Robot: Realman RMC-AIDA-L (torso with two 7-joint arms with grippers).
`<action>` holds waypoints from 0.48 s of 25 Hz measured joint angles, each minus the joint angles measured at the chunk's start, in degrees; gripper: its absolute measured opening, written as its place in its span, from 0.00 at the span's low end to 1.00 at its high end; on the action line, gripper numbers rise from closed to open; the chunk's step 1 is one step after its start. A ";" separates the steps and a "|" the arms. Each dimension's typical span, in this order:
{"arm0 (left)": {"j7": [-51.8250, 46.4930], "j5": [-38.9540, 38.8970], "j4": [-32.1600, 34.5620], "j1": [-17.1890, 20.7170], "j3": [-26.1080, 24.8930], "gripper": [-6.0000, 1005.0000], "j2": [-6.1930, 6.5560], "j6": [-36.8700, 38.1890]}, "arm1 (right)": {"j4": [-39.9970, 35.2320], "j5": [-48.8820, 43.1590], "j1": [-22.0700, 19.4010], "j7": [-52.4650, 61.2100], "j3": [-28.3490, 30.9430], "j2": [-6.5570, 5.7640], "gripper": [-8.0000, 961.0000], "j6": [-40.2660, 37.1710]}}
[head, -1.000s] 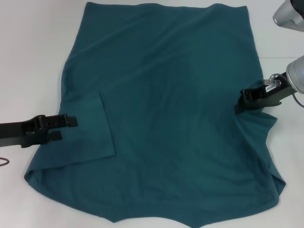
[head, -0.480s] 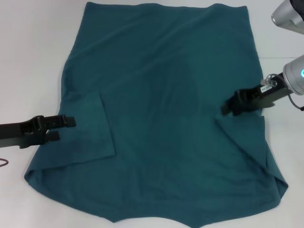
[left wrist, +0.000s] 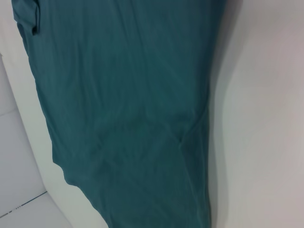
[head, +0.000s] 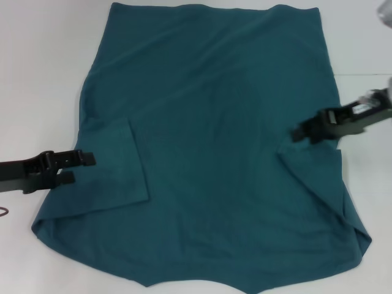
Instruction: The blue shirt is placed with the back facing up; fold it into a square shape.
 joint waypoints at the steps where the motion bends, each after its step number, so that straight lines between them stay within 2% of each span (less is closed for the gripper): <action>1: -0.05 0.00 0.03 0.08 -0.01 0.82 0.01 0.03 | -0.88 -1.05 -0.53 0.29 -0.01 -0.36 0.58 -0.67; 7: -0.04 0.00 0.09 0.33 -0.73 0.82 0.04 -0.23 | -4.23 -5.84 -4.55 2.99 0.13 -1.49 0.57 -1.73; 9: -0.03 0.00 0.06 0.27 -0.75 0.82 0.04 -0.40 | -4.23 -5.84 -5.61 2.72 0.38 -1.41 0.57 -0.83; 12: -0.08 0.00 0.03 0.11 -0.74 0.82 0.04 -0.79 | -3.90 -5.57 -6.55 2.35 0.54 -0.59 0.57 1.74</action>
